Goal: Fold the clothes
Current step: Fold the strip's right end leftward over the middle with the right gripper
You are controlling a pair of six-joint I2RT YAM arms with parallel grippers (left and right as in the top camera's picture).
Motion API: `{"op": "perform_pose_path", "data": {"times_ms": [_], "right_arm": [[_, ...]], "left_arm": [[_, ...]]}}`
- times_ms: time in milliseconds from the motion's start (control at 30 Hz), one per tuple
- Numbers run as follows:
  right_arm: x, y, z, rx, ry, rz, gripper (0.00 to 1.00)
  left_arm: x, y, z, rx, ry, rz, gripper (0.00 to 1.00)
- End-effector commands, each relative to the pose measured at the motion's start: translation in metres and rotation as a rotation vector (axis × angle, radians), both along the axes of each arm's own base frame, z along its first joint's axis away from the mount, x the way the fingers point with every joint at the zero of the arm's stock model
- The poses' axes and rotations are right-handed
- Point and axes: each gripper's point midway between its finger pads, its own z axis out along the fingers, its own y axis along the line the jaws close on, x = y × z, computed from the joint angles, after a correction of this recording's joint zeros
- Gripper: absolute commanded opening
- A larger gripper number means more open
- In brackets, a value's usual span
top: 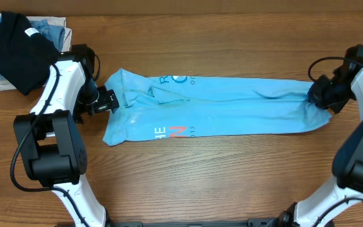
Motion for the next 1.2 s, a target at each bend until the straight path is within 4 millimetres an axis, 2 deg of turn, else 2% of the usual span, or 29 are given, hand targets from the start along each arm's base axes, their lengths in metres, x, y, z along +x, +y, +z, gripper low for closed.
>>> {"op": "perform_pose_path", "data": {"times_ms": [0,200,433,800,933,1000,1067,1133,1167], "right_arm": [[0.0,-0.001,0.024,-0.09,-0.031,-0.006,0.04],[0.006,0.026,0.025,-0.107,-0.026,0.084,0.04],[0.012,0.058,0.025,-0.209,0.002,0.163,0.04],[0.016,0.148,0.023,-0.201,-0.021,0.355,0.04],[0.012,0.178,0.022,-0.182,-0.026,0.397,0.13],[0.01,0.192,0.022,-0.173,-0.029,0.429,0.14],[0.008,0.202,0.022,-0.173,-0.031,0.457,0.21],[0.005,0.212,0.022,-0.173,-0.033,0.483,0.3],[0.005,0.216,0.022,-0.173,-0.034,0.493,0.45]], "left_arm": [[0.001,-0.001,0.004,-0.006,-0.015,0.024,1.0],[0.0,-0.001,0.004,-0.006,-0.013,0.024,1.0],[-0.001,-0.001,0.004,-0.006,-0.008,0.024,1.0],[-0.001,-0.001,0.003,-0.007,-0.007,0.024,1.0],[-0.001,-0.001,0.003,-0.007,-0.006,0.024,1.0],[-0.001,-0.001,0.003,-0.007,-0.006,0.024,1.0],[-0.002,-0.001,0.004,-0.007,-0.006,0.024,1.0],[-0.001,-0.001,0.003,-0.008,-0.006,0.024,1.0],[-0.001,-0.002,0.003,-0.01,-0.006,0.025,1.0]]}}
